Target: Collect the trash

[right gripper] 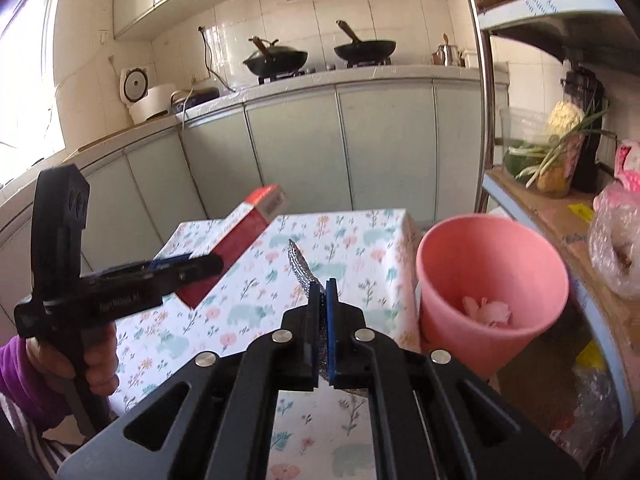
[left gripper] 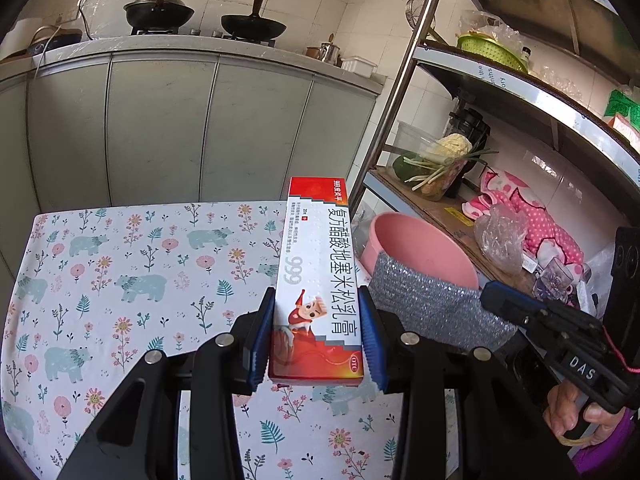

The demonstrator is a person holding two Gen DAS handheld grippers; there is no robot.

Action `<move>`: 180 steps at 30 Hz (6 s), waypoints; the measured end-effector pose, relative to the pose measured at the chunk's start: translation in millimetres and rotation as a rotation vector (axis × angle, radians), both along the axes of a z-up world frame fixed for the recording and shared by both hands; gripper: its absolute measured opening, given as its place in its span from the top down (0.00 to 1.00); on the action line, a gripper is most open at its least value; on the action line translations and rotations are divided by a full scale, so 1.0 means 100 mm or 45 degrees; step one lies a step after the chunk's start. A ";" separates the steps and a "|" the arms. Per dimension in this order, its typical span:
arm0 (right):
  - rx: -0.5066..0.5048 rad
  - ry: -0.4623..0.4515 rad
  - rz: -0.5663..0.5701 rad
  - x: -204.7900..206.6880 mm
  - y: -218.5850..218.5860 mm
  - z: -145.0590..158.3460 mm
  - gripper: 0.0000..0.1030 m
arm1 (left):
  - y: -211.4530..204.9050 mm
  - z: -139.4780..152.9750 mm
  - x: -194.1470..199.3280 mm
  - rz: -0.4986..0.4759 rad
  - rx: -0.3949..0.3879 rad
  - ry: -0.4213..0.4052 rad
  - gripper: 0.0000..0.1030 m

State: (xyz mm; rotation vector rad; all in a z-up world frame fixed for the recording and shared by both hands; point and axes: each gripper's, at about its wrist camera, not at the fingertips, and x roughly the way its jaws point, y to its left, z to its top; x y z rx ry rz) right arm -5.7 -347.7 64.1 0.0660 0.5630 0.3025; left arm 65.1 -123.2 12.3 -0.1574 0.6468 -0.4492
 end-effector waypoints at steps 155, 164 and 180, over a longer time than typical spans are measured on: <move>-0.214 -0.035 -0.491 -0.27 -0.39 -0.10 0.25 | -1.20 0.33 -0.29 -0.222 0.066 -0.241 0.41; -0.215 -0.030 -0.487 -0.26 -0.38 -0.10 0.25 | -1.20 0.33 -0.29 -0.223 0.063 -0.240 0.42; -0.225 -0.022 -0.475 -0.25 -0.33 -0.14 0.25 | -1.18 0.35 -0.30 -0.220 0.067 -0.240 0.42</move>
